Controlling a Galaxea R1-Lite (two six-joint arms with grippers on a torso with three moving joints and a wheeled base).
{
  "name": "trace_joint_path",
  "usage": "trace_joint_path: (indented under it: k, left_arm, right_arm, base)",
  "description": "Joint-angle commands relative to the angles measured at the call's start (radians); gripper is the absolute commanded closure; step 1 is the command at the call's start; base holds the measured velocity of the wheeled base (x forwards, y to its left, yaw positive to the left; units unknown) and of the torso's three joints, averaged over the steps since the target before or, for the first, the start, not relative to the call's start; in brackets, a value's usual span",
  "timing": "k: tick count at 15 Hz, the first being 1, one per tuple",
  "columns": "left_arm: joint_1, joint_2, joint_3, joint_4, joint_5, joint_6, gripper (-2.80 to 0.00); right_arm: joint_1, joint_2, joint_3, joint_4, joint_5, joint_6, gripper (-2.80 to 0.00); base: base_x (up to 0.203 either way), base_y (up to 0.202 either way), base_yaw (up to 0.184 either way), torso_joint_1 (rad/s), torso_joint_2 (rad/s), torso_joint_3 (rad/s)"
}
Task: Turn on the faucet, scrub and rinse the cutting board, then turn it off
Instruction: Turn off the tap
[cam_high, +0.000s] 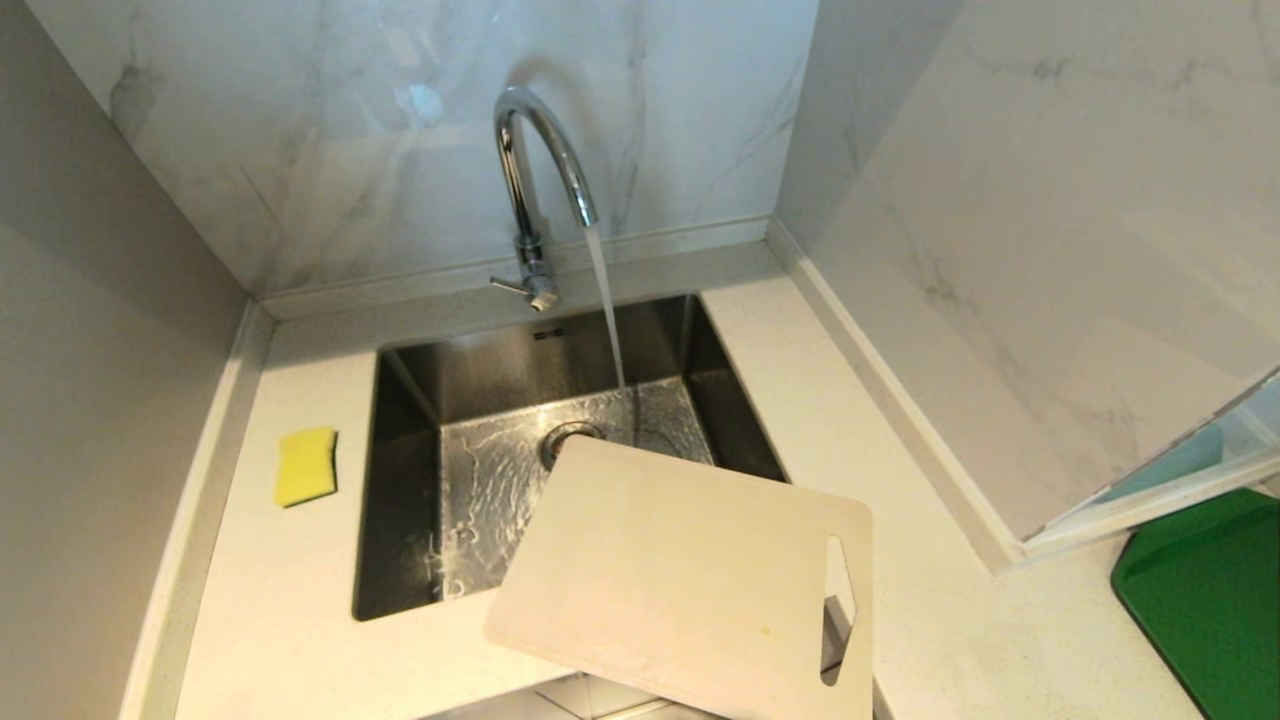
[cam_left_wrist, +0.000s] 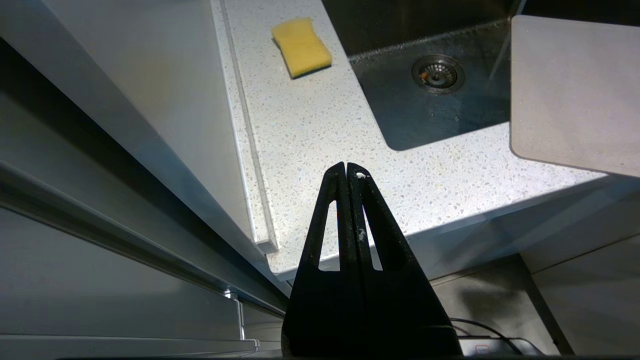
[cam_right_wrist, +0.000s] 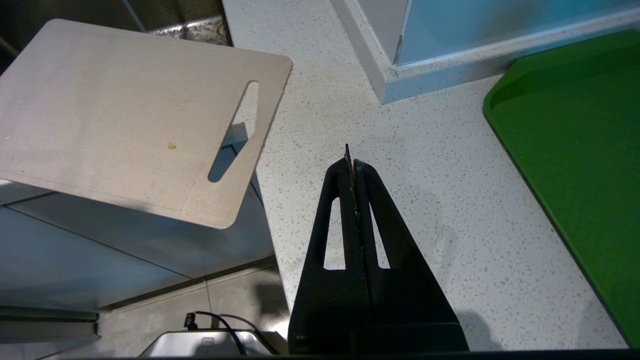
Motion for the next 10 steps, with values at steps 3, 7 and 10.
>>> trace_joint_path:
  k: [3, 7, 10]
  left_arm:
    - [0.0, -0.002, 0.002, -0.001, -0.001, -0.002, 0.0]
    - [0.0, -0.002, 0.002, 0.001, 0.0, 0.0, 0.0]
    - [0.0, -0.002, 0.002, 0.001, 0.0, -0.012, 0.0]
  right_arm:
    - [0.0, 0.001, 0.0, 0.0, 0.0, 0.0, 0.0]
    - [0.0, 0.001, 0.0, 0.0, 0.0, -0.001, 0.0]
    - [0.0, 0.001, 0.0, 0.0, 0.0, 0.0, 0.0]
  base:
    - [0.015, 0.0, 0.002, 0.0, 0.0, 0.001]
    - [0.184, 0.0, -0.002, 0.011, 0.0, -0.003]
    - [0.108, 0.0, -0.009, 0.007, 0.0, 0.003]
